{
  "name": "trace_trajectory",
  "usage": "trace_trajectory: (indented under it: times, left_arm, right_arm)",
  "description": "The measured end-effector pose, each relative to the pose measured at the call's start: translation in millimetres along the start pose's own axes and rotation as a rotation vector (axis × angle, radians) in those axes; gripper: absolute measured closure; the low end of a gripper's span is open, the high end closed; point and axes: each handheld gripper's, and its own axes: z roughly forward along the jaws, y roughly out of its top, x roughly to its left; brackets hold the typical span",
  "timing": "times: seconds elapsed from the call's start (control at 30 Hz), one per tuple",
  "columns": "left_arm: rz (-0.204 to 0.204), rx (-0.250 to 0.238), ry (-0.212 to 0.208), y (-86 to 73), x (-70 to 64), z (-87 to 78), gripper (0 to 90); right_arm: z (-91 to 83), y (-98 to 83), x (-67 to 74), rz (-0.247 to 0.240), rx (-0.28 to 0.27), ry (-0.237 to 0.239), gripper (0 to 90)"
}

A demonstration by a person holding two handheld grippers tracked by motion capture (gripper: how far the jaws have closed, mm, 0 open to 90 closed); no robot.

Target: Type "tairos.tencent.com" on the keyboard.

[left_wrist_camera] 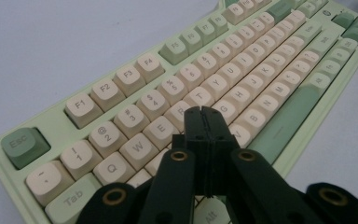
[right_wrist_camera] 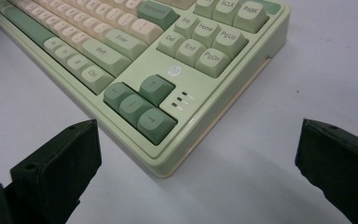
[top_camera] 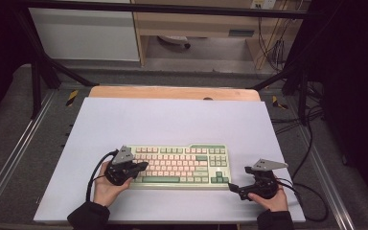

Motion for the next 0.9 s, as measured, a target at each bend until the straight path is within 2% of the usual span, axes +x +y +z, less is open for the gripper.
trace_trajectory:
  times: [0.3, 0.6, 0.9]
  left_arm:
    - [-0.018, -0.009, 0.016, -9.4, 8.5, -11.6, 89.6]
    - [-0.041, -0.004, 0.038, -16.1, 16.7, -14.6, 89.7]
    - [-0.041, 0.012, 0.058, -19.9, 21.5, -12.3, 89.7]
  right_arm:
    - [0.7, -0.1, 0.0, -0.002, 0.003, 0.0, 0.7]
    - [0.1, 0.0, -0.2, -0.003, 0.002, 0.0, 0.7]
    - [0.9, -0.3, 0.0, -0.005, 0.001, -0.001, 0.7]
